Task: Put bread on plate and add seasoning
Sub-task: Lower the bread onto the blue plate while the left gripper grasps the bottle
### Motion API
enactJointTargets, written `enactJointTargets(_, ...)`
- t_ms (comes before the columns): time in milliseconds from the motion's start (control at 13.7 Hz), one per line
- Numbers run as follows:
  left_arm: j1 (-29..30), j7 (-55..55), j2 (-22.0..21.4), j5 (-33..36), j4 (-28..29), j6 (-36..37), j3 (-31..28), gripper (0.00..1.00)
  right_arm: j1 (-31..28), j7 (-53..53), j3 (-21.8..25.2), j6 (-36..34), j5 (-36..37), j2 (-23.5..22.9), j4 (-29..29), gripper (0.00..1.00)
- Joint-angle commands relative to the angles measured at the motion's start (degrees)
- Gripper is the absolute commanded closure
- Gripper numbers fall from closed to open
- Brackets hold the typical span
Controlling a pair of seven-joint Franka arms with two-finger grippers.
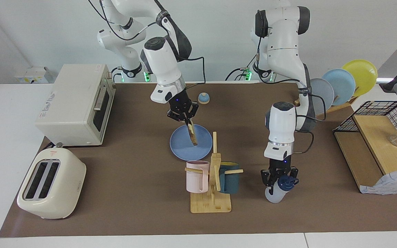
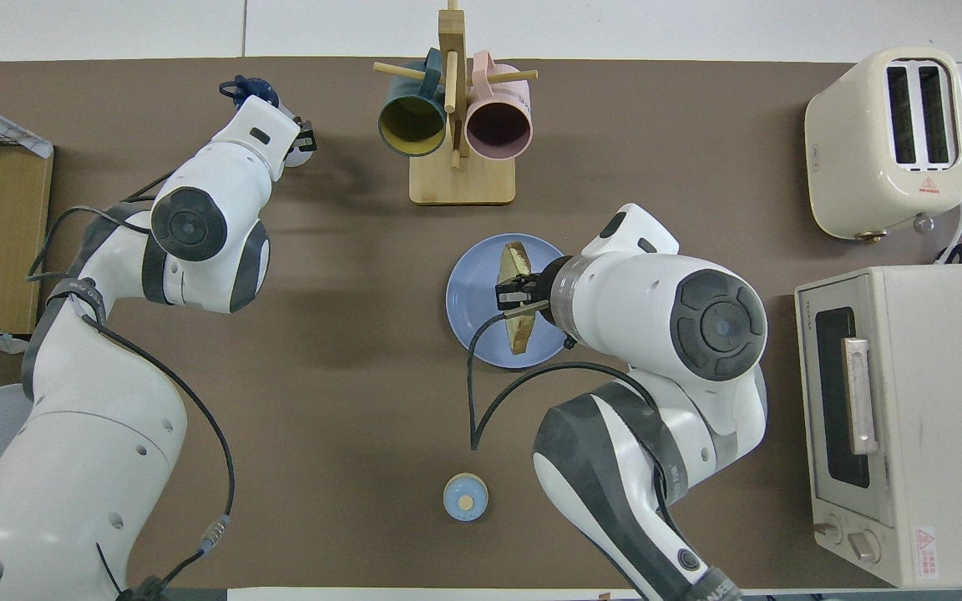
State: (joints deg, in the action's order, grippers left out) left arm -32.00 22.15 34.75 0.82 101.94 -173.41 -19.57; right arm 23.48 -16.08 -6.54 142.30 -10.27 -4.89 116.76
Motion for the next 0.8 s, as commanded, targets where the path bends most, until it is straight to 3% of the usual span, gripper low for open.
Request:
enactJointTargets(0, -0.3, 0.8, 0.5, 0.1, -0.8, 0.2, -0.6, 1.0, 0.9, -2.0, 0.0, 3.3, -1.5, -0.8, 0.7, 1.0)
enactJointTargets(220, 0.7, 0.2, -2.7, 0.1, -0.3, 2.0, -0.6, 1.0, 1.0, -2.0, 0.0, 3.9, -1.5, -0.9, 0.9, 1.0)
enactJointTargets(439, 0.5, -2.0, -8.3, 0.3, 0.3, 11.4, -0.6, 1.0, 0.3, -2.0, 0.1, 3.9, -1.5, -0.6, 2.1, 1.0)
enactJointTargets(732, -1.5, -19.3, -17.3, 0.3, 2.8, 24.1, -0.5, 1.0, 0.2, -1.5, 0.1, 4.2, -1.5, 0.6, 5.4, 1.0)
